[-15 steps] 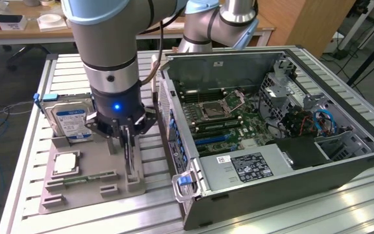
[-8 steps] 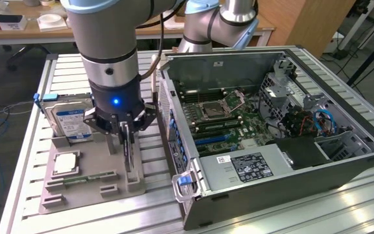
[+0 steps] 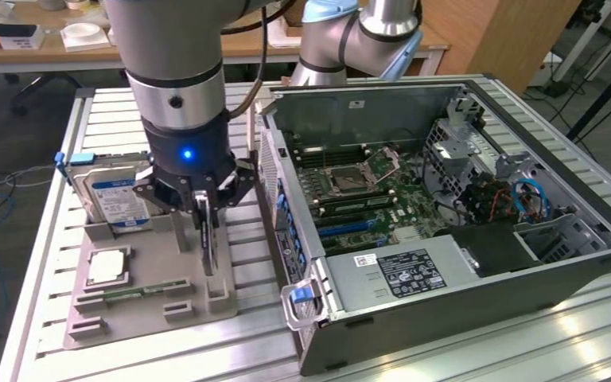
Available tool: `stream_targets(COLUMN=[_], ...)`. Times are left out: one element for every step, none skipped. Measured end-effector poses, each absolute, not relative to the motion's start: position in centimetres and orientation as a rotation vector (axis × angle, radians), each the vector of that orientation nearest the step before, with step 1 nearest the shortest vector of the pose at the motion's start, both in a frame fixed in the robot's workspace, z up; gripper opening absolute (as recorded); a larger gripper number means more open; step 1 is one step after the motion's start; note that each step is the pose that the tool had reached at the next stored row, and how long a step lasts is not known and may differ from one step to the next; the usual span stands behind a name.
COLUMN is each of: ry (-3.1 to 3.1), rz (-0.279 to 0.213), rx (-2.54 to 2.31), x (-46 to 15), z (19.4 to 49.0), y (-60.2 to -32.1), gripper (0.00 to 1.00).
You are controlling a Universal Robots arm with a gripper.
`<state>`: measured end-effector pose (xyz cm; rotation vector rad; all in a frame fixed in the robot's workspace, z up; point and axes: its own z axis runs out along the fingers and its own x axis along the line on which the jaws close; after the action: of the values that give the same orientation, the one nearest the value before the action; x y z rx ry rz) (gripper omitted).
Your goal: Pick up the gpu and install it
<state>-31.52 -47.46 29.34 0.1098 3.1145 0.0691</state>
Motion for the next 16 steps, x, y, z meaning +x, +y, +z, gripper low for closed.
stream_targets(ry=[3.114, 3.114, 3.114, 3.115, 3.114, 3.115, 3.115, 3.114, 3.114, 3.115, 3.114, 3.114, 3.114, 3.114, 3.115, 3.115], rz=[0.069, 0.069, 0.069, 0.069, 0.069, 0.069, 0.069, 0.069, 0.069, 0.069, 0.069, 0.069, 0.07, 0.069, 0.069, 0.069], rx=[0.11, 0.11, 0.11, 0.11, 0.11, 0.11, 0.11, 0.11, 0.11, 0.11, 0.11, 0.11, 0.11, 0.11, 0.11, 0.11], x=[-31.5, -31.5, -31.5, -31.5, -31.5, -31.5, -31.5, -31.5, -31.5, -31.5, -31.5, -31.5, -31.5, -31.5, -31.5, -31.5], z=[29.5, 29.7, 29.8, 29.9, 30.0, 30.1, 30.1, 30.2, 30.3, 30.5, 30.6, 30.6, 30.6, 30.7, 30.8, 30.9], y=[-47.5, -47.5, -47.5, -47.5, -47.5, -47.5, -47.5, -47.5, -47.5, -47.5, -47.5, -47.5, -47.5, -47.5, -47.5, -47.5], gripper=[0.26, 0.26, 0.26, 0.26, 0.26, 0.26, 0.26, 0.26, 0.26, 0.26, 0.26, 0.26, 0.26, 0.26, 0.26, 0.26])
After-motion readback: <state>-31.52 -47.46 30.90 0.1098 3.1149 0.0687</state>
